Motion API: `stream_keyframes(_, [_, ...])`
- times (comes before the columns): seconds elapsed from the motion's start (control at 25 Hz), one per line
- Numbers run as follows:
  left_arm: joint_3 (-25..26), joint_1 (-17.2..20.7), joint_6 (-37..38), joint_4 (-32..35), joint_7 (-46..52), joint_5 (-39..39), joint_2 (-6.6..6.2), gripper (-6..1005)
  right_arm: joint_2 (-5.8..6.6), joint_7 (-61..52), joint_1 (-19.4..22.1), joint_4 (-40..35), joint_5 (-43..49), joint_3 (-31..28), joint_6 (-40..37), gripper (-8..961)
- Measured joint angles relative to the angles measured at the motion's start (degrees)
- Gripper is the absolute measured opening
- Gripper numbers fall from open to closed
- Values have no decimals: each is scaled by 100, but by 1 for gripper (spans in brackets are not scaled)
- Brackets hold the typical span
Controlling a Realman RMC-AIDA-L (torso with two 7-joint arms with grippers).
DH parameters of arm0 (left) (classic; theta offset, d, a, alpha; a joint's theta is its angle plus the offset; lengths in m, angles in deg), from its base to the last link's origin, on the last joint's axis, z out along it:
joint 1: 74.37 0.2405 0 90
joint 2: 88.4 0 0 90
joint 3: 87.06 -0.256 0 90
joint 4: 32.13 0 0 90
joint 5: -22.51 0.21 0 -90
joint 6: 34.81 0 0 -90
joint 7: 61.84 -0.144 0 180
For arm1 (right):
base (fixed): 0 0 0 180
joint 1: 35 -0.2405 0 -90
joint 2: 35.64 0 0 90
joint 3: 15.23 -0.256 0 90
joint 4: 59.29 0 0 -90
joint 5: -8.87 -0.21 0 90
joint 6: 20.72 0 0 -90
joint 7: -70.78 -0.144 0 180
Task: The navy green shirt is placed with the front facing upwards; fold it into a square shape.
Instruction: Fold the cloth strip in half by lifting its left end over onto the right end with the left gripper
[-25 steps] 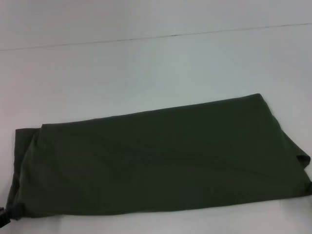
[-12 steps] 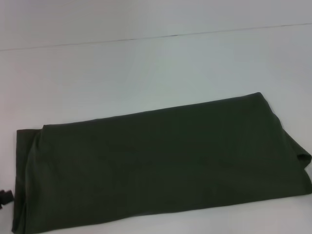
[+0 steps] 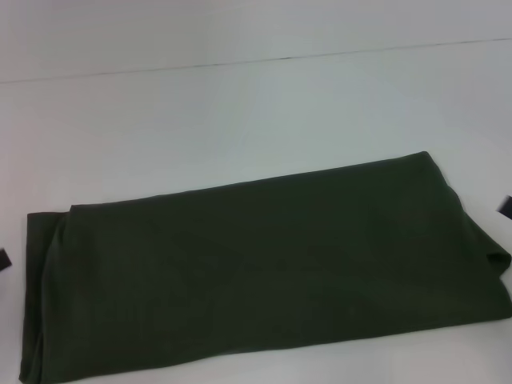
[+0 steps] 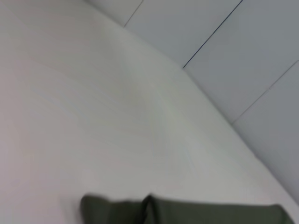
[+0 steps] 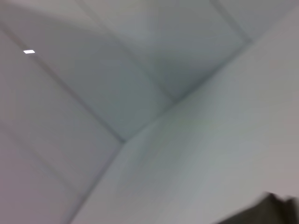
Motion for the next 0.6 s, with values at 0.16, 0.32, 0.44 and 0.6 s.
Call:
stream_keyframes(0.16, [-21, -153, 25, -49, -13, -99, -42, 817, -57, 19, -438, 0, 22, 237, -66, 700])
stream_keyframes(0.32, [-76, -239, -68, -51, -10, -99, -81, 808, -89, -2, -815, 0, 28, 511, -25, 792])
stream_keyframes(0.44, [-84, -255, -145, -41, 44, -50, -107, 805, -93, -37, -1073, 0, 29, 726, -20, 785])
stream_keyframes(0.6, [-142, -240, -292, 6, 155, 142, -125, 804, -98, -110, -1348, 0, 29, 1024, 41, 784])
